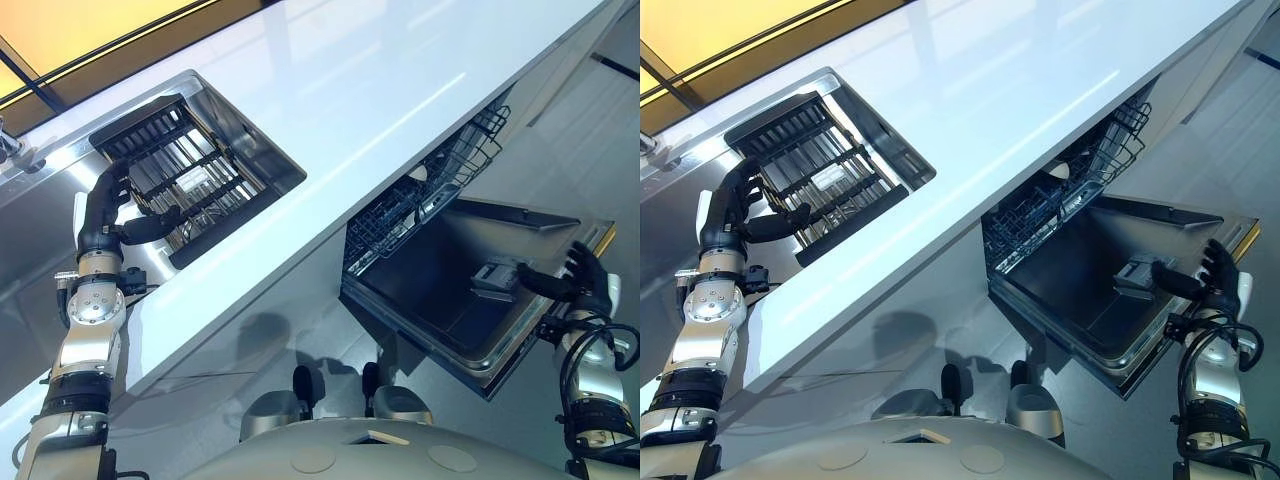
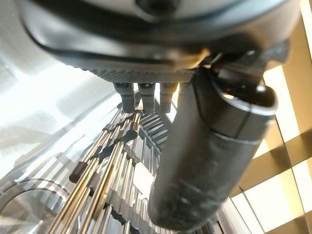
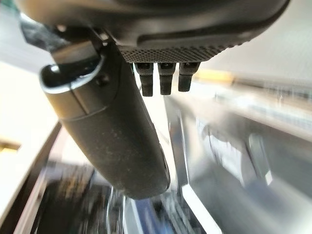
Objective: Pick up plates and place into dishwasher.
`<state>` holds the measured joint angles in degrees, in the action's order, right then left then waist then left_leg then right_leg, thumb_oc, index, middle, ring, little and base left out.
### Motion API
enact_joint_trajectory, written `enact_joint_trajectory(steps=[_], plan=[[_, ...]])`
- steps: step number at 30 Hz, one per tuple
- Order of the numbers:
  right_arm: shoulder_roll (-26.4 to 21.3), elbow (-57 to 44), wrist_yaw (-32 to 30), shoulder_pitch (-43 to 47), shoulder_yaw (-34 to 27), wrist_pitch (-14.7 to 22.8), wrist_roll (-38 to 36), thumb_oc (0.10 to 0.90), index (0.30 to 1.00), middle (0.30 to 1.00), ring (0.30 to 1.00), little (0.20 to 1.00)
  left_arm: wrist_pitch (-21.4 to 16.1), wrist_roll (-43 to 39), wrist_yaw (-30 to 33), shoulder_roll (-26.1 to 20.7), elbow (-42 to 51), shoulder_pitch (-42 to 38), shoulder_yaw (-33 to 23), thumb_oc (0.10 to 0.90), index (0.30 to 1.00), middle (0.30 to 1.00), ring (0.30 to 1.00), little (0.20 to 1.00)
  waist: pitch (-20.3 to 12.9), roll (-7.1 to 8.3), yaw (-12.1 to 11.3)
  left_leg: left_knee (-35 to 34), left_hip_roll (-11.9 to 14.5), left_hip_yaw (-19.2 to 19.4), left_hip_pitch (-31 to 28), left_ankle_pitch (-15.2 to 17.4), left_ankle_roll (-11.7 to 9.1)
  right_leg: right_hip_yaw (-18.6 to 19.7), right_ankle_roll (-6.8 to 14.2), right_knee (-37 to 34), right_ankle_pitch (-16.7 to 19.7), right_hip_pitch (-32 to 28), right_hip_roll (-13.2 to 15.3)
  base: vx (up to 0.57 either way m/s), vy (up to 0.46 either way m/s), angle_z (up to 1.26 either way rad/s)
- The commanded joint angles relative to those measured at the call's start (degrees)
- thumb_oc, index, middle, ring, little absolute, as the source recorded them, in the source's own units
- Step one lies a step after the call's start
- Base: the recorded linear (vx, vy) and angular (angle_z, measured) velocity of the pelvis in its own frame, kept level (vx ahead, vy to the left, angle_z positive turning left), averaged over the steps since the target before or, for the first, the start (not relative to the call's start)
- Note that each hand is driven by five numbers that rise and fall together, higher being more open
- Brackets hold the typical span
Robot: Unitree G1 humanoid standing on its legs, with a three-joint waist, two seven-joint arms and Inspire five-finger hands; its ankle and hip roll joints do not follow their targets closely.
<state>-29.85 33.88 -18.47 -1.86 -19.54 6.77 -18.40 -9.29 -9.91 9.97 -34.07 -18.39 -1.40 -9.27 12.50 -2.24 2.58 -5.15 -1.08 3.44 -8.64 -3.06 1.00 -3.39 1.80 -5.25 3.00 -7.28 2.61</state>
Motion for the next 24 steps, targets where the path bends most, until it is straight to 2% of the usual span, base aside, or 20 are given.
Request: enact_joint_trajectory(steps=[1, 8, 12, 16, 18, 21, 22, 24], plan=[[-4.8, 1.1, -3.5, 3.3, -5.3, 8.6, -5.4, 0.800, 0.900, 0.900, 0.900, 0.900, -6.9, -3.4, 1.8, -2.8, -3.1, -3.8, -1.1, 0.800, 0.900, 0.900, 0.900, 0.900, -3.8, -2.25, 1.3, 4.3, -2.8, -0.7, 0.9, 9.7, 1.8, -0.8, 3.2, 10.6, -10.1, 4.7, -1.4, 0.03, -0.008, -0.10], [-3.7, 8.8, -2.0, 2.6, -7.0, 7.6, -12.4, 0.800, 0.900, 0.900, 0.900, 0.900, -10.7, -8.6, 1.6, -1.4, -2.3, -4.2, -1.4, 0.800, 0.900, 0.900, 0.900, 0.900, -2.1, -3.72, 1.8, 6.4, -2.8, -0.9, 2.5, 10.0, 1.8, -0.6, 2.5, 15.6, -12.2, 7.3, -1.1, 0.03, -0.004, -0.08], [-4.3, 13.4, 3.2, 4.0, -7.1, 8.4, -22.6, 0.800, 0.900, 0.900, 0.900, 0.900, -13.0, -11.4, 3.6, -1.1, -0.8, -7.0, -0.1, 0.800, 0.900, 0.900, 0.900, 0.900, 1.0, -4.87, 1.9, 8.8, -3.2, -1.6, 6.0, 9.7, 1.7, -0.5, 1.6, 20.0, -13.7, 11.3, -1.0, -0.10, -0.035, -0.01], [-4.9, 15.8, 5.5, 8.0, -5.5, 9.6, -31.4, 0.800, 0.900, 0.900, 0.900, 0.900, -15.6, -13.6, 5.7, -2.0, -0.2, -11.8, 1.4, 0.800, 0.900, 0.900, 0.900, 0.900, 6.0, -5.70, 1.7, 14.7, -3.3, -1.8, 13.5, 9.6, 1.5, -0.7, -0.2, 25.8, -14.7, 18.4, -0.8, -0.25, -0.072, 0.08], [-4.9, 16.9, 6.3, 10.9, -4.3, 11.8, -36.0, 0.800, 0.900, 0.900, 0.900, 0.900, -16.7, -15.0, 6.4, -3.0, 0.3, -14.5, 2.0, 0.800, 0.900, 0.900, 0.900, 0.900, 9.1, -5.80, 1.3, 20.1, -3.2, -1.8, 19.2, 10.0, 1.4, -1.3, -1.6, 30.3, -15.1, 23.5, -0.9, -0.27, -0.111, 0.11], [-3.7, 17.2, 9.4, 13.2, -3.2, 13.0, -43.4, 0.800, 0.900, 0.900, 0.900, 0.900, -16.8, -16.2, 6.7, -4.0, 0.8, -17.0, 2.2, 0.800, 0.900, 0.900, 0.900, 0.900, 11.1, -5.85, 0.8, 24.9, -3.3, -2.1, 24.1, 10.8, 1.4, -2.0, -3.0, 35.0, -16.0, 28.1, -1.2, -0.15, -0.106, 0.22], [-2.8, 17.7, 12.8, 14.4, -3.0, 13.3, -48.9, 0.800, 0.900, 0.900, 0.900, 0.900, -17.0, -16.5, 6.6, -4.2, 1.0, -18.2, 2.3, 0.800, 0.900, 0.900, 0.900, 0.900, 12.4, -6.00, 0.4, 27.7, -3.6, -2.3, 26.8, 11.3, 1.4, -2.8, -3.8, 38.5, -17.0, 30.8, -1.5, -0.08, -0.076, 0.13], [-2.0, 18.5, 16.3, 14.9, -3.3, 13.0, -51.7, 0.800, 0.900, 0.900, 0.900, 0.900, -16.7, -16.4, 6.5, -4.4, 1.5, -18.8, 2.3, 0.800, 0.900, 0.900, 0.900, 0.900, 13.1, -6.19, 0.1, 30.1, -4.2, -2.5, 29.0, 11.8, 1.5, -3.4, -4.4, 41.2, -17.8, 32.6, -1.4, -0.05, -0.062, 0.05]])
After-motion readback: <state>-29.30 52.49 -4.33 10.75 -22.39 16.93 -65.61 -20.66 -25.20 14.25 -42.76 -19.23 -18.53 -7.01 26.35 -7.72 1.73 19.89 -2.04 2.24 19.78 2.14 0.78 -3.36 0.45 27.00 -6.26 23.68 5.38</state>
